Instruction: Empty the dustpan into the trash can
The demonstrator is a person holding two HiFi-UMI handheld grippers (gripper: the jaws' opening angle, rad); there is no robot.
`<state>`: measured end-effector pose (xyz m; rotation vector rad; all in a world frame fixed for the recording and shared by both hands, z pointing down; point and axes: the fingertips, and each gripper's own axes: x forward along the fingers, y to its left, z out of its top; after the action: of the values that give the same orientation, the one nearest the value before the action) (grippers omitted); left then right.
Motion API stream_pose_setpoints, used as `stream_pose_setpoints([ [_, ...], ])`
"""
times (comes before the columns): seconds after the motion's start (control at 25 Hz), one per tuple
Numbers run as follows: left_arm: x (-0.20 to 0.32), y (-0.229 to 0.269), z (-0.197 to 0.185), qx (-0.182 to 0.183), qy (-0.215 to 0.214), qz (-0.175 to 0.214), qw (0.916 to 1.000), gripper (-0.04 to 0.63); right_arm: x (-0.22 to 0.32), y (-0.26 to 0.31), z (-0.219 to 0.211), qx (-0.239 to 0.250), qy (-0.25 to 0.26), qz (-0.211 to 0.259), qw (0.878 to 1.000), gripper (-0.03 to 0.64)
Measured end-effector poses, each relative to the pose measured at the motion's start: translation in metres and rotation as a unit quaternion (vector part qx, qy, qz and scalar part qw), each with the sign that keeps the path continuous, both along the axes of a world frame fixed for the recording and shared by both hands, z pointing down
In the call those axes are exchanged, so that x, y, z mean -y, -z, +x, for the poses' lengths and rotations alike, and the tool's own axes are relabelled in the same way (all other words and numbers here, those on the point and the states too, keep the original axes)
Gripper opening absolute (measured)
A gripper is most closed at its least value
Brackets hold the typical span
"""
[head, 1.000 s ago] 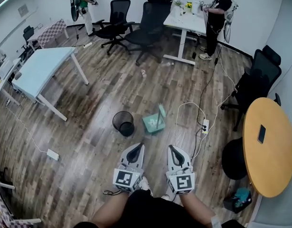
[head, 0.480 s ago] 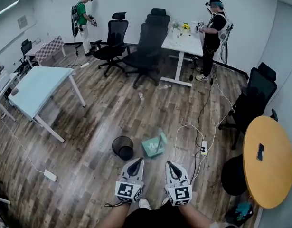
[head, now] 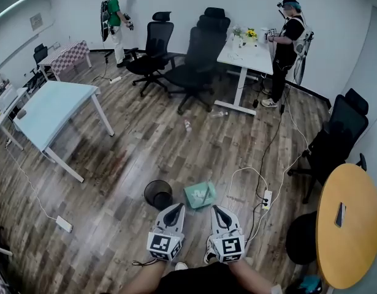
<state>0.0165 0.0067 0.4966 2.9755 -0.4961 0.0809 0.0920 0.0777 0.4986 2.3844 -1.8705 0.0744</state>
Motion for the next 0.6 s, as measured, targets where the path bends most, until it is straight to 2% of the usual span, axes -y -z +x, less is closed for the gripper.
stream_pose_setpoints([
  [0.24, 0.027, 0.001, 0.058, 0.001, 0.016, 0.001, 0.9999, 0.012, 0.033, 0.003, 0.056, 0.004, 0.025, -0.004, 1.000, 0.023],
  [0.6, 0.063, -0.007, 0.116, 0.010, 0.047, 0.007, 0.9988, 0.012, 0.063, -0.019, 0.124, 0.012, 0.046, -0.031, 0.998, 0.023],
])
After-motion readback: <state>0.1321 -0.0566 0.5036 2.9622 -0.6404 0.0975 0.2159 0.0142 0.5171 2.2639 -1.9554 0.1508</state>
